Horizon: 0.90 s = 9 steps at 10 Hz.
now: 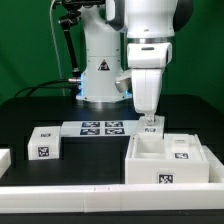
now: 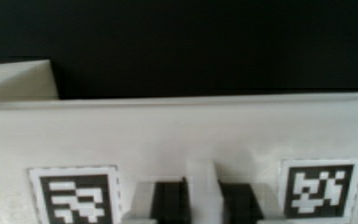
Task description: Assemble cabinet
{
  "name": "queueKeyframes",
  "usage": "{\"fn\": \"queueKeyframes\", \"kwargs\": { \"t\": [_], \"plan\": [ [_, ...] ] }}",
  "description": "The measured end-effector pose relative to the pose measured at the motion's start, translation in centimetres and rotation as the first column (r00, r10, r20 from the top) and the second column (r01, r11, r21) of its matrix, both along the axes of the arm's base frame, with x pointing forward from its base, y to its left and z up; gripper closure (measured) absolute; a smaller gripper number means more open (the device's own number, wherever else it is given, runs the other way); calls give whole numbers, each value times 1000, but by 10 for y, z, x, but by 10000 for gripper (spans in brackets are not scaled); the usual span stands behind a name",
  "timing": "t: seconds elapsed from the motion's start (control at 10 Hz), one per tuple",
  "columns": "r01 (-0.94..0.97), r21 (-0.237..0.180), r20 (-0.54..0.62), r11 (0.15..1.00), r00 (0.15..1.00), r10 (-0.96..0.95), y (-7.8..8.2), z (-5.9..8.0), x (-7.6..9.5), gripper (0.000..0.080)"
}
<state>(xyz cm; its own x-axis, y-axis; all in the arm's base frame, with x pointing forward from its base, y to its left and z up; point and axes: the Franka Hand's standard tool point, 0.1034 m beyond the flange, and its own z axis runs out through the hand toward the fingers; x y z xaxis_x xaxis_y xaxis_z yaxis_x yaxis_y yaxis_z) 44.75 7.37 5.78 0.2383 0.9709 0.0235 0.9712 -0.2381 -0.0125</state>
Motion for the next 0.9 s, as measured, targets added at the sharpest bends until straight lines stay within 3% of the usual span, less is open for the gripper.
{"fn": "queueKeyframes", "kwargs": {
  "t": [0.6,0.9],
  "plan": [
    [-4,0,-1,1000,1000,4,0,0,0,729],
    [-15,0,-4,1000,1000,15,0,0,8,729]
  ]
}}
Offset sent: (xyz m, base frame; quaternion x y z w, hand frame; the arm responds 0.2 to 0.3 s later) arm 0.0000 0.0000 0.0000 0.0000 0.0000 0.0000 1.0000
